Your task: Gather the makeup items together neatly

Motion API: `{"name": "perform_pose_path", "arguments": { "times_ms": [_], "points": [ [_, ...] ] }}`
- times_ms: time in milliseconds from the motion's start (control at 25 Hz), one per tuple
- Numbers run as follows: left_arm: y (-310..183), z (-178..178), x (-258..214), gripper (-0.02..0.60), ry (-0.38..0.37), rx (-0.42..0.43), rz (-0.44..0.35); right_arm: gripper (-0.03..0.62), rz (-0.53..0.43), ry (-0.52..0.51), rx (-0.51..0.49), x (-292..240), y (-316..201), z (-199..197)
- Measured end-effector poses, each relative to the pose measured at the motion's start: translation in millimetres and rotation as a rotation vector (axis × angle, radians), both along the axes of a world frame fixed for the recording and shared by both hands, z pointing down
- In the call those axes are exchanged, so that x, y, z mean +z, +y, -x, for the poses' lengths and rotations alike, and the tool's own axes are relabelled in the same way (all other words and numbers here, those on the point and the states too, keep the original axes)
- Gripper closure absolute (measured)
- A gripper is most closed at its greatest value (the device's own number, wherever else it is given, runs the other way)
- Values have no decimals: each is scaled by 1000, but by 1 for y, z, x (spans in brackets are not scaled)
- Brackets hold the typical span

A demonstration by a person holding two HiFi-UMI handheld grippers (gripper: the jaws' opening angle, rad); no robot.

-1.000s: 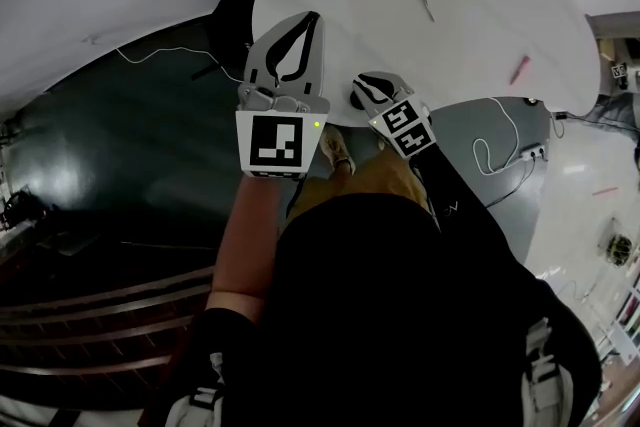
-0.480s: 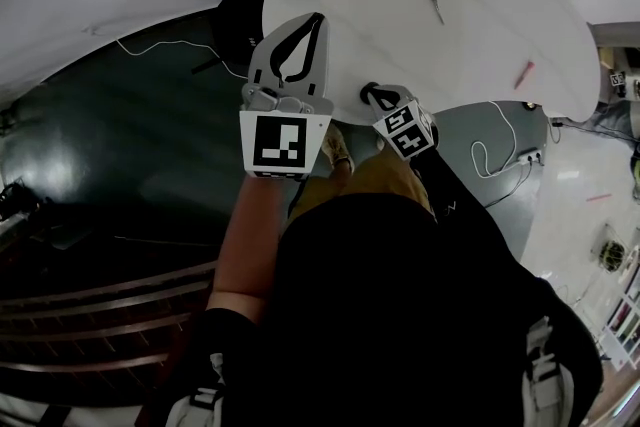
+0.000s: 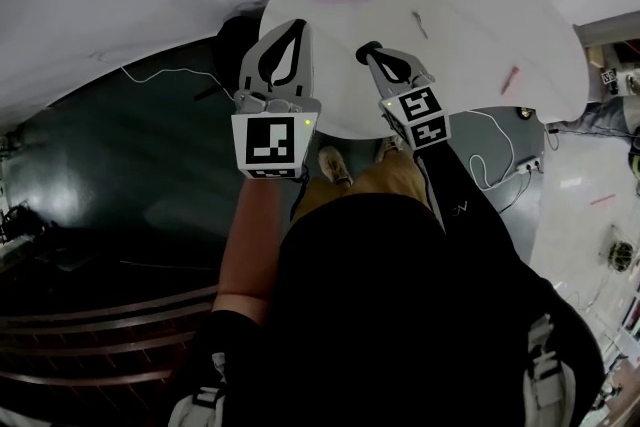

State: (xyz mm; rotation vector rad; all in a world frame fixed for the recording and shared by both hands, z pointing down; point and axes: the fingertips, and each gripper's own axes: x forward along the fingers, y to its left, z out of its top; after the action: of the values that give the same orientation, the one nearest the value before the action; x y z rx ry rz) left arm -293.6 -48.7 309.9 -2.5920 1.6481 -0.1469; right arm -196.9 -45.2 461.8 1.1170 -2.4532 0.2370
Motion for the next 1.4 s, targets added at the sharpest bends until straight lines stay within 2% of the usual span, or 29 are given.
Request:
{"name": "perform_pose_path", "arguments": {
  "times_ms": [200,320,480,640,1040,1400],
  "points": [
    [-1,-5,-15,571,-6,-5,-33,588,-182,-110,14,-95,-15,5],
    [-3,-15,-13,571,-34,-2,-33,588,-231,-152,1,-120,-14,4],
    [-5,-33,-13,571,-28,12,-27,588,-228,-156,-15,-119,-16,-5],
    [-21,-57,-7,572,-43,12,-7,588,-207,-146,-19,-114,-31,-32],
    [-83,-158,-1,572,-59,43,5,588,-164,-129,31,-97,-87,-140],
    [-126,-238,14,572,-65,73,15,588,-175,-97,60,-83,-128,-222]
  ]
}}
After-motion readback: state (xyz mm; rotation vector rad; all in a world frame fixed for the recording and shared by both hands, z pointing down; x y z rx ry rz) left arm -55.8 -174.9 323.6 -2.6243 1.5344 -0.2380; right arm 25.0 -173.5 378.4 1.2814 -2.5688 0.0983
